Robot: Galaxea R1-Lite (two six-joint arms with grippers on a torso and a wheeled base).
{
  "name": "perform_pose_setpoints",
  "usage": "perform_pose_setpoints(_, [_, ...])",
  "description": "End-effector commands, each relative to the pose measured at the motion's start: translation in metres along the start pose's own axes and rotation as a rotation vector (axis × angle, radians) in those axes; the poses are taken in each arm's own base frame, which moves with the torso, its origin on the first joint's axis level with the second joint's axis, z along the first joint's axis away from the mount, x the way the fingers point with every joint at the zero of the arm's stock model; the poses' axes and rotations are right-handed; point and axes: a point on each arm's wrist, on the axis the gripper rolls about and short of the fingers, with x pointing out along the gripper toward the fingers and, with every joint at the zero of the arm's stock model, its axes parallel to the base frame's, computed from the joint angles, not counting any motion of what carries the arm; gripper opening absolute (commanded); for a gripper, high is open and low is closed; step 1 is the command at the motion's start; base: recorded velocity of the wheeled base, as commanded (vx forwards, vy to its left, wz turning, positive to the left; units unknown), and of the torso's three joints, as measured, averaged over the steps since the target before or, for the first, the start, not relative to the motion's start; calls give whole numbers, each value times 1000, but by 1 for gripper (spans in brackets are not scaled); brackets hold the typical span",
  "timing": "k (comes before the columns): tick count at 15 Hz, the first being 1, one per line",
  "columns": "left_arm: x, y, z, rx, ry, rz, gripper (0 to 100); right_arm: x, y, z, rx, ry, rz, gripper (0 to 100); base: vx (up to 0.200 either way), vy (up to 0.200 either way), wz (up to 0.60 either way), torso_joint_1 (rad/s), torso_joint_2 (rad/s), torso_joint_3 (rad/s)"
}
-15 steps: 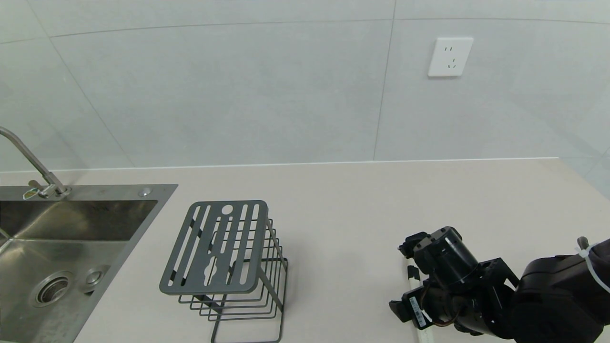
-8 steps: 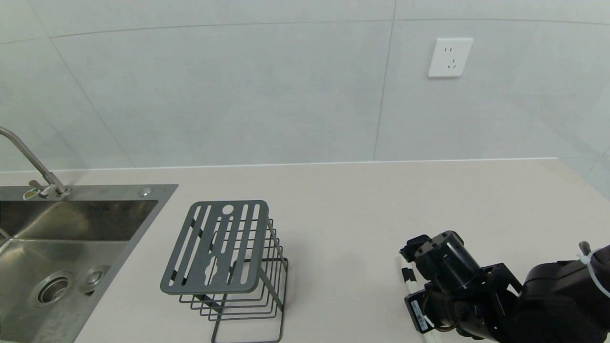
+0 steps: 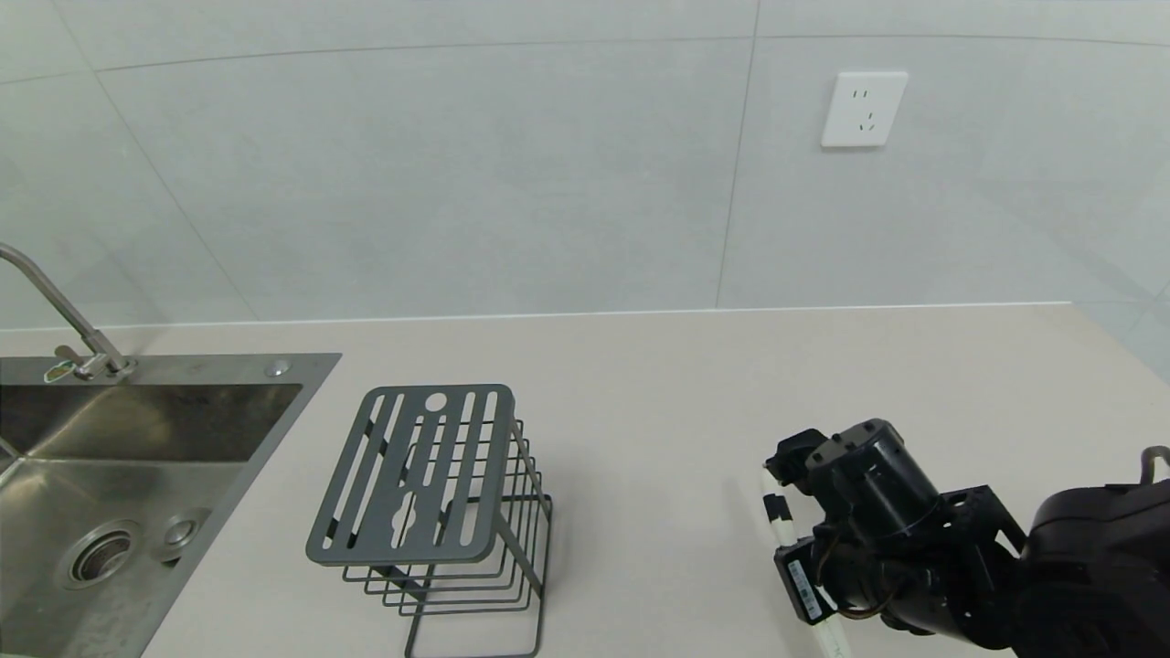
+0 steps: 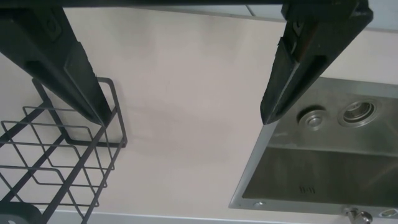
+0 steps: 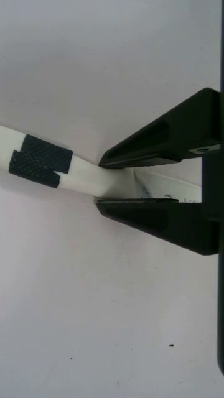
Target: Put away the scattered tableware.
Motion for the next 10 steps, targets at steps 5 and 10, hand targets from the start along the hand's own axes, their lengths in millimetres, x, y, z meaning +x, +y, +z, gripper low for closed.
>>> perform_pose_setpoints(5, [-7,-6,34,12,-235,-209,100,-49,-14,7,-158,-143,11,0,0,0,0,0,0,0])
perform_pose_setpoints(10, [1,-17,95,23,-94,-534,100,-67,-14,1,-230,-232,54,0,0,0,0,0,0,0])
